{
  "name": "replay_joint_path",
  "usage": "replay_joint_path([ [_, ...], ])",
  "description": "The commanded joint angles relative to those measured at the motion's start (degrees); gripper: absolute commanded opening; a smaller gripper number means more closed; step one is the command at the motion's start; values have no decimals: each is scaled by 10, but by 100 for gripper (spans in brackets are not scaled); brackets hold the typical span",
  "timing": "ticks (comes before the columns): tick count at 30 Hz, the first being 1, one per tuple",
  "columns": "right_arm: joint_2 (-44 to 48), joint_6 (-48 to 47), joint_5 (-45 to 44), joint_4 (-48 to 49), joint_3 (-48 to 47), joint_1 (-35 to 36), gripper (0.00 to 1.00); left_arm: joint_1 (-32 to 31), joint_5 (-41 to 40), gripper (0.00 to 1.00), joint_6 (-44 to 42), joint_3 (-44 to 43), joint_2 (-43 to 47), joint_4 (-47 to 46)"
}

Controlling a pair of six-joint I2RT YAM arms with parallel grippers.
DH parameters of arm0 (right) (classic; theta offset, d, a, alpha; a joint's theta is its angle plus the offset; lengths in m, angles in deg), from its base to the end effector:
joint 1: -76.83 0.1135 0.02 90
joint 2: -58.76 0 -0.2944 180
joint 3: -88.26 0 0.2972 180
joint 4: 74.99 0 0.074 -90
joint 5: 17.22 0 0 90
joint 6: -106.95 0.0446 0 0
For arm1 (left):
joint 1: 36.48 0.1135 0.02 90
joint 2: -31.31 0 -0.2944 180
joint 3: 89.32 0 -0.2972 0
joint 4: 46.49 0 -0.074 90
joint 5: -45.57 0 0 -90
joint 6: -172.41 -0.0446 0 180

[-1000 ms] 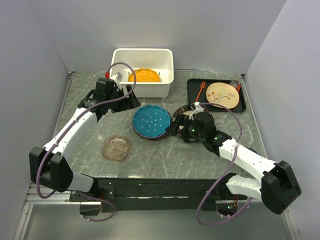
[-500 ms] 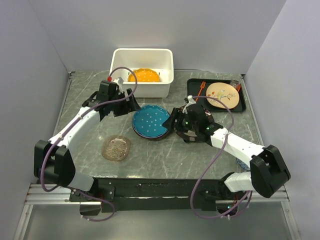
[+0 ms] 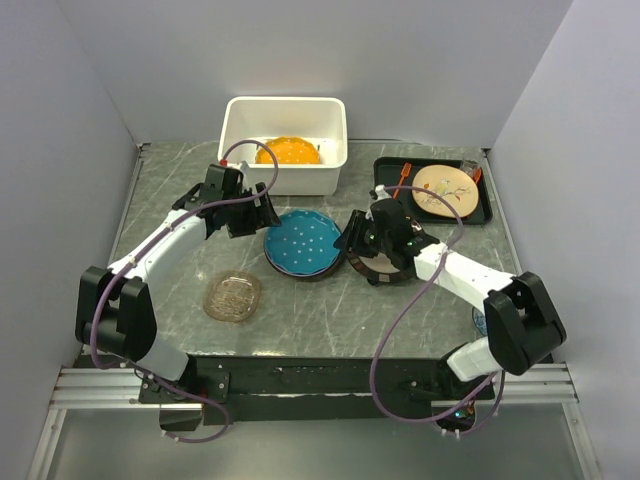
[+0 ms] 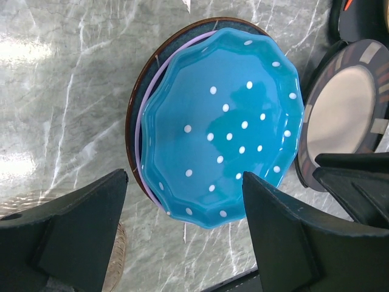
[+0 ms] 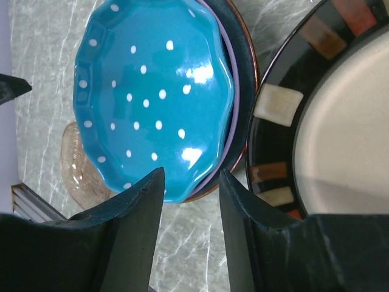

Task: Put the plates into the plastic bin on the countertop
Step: Pick up the plate at the center of the board.

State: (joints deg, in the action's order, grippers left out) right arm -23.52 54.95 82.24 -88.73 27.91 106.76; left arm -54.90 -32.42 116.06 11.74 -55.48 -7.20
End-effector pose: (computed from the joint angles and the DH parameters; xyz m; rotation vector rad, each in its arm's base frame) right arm 0.3014 0.1820 0.2254 0.0648 2.3131 0.8215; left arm 0.3556 -0.1282 0.2806 -0.2269 2.4692 -0.6610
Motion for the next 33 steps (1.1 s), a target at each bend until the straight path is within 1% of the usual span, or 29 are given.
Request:
replay_joint_path([
  [1,-14,-8,-3,6,-36,-6,48,0,-9,82,-10,-20,-1,1],
  [4,-22,-7,0,10,-38,-6,46,0,-9,82,-10,-18,-1,2],
  [5,-26,-6,-1,10,-40,-5,42,0,-8,82,-10,-17,-1,0],
  [12,-49,-7,-1,9,-53,-7,39,0,-14,82,-17,-25,-10,14],
  [16,-60,-6,0,9,-58,-7,36,0,-15,81,-18,-25,-11,16],
  [24,-74,-7,-6,10,-60,-7,34,0,-16,81,-22,-28,-13,21],
  [28,-83,-7,1,15,-61,-7,30,0,-16,81,-24,-30,-15,23],
  [33,-94,-7,3,14,-65,-7,29,0,-21,81,-26,-31,-14,27],
])
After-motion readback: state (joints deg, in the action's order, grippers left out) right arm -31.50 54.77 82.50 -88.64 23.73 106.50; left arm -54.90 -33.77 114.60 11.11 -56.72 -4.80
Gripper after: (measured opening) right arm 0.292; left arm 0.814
